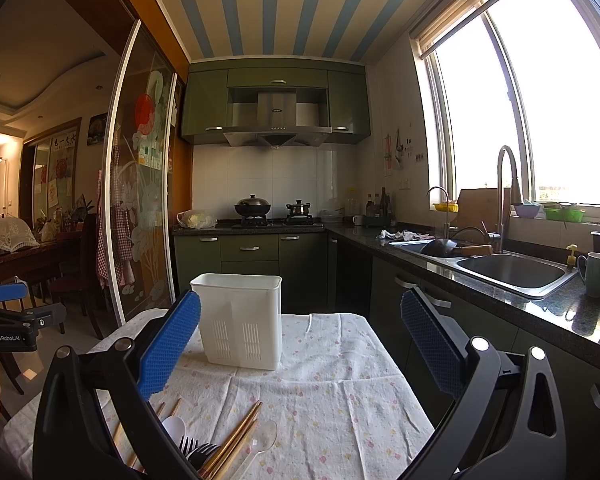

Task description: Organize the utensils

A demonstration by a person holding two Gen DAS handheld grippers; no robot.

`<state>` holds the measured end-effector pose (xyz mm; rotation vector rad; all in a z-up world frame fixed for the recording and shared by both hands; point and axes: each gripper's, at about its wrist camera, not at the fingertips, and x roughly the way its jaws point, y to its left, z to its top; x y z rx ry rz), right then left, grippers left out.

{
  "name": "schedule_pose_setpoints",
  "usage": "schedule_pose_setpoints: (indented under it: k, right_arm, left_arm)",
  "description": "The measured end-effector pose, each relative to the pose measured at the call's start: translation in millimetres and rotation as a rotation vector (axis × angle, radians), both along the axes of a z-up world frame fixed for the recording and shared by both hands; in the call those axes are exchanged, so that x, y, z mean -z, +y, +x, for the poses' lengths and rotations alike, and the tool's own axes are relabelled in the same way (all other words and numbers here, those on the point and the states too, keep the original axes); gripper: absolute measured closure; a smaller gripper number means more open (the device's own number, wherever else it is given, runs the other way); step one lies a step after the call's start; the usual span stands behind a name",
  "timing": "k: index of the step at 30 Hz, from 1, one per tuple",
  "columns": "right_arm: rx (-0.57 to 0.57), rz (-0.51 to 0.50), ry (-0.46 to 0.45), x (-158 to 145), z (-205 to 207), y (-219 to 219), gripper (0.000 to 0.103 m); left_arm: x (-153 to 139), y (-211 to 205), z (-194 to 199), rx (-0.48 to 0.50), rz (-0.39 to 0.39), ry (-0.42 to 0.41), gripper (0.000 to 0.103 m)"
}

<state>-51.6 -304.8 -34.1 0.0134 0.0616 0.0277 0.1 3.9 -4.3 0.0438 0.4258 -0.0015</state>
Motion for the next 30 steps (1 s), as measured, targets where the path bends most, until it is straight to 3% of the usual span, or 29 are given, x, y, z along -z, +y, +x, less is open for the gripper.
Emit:
schedule_pose_setpoints:
  k: [30]
  right_arm:
    - [0.002,0.001,0.002,12,6,-5,0.004]
  left_arm:
    - [1,0,2,0.000,0.002,0.005,0.006]
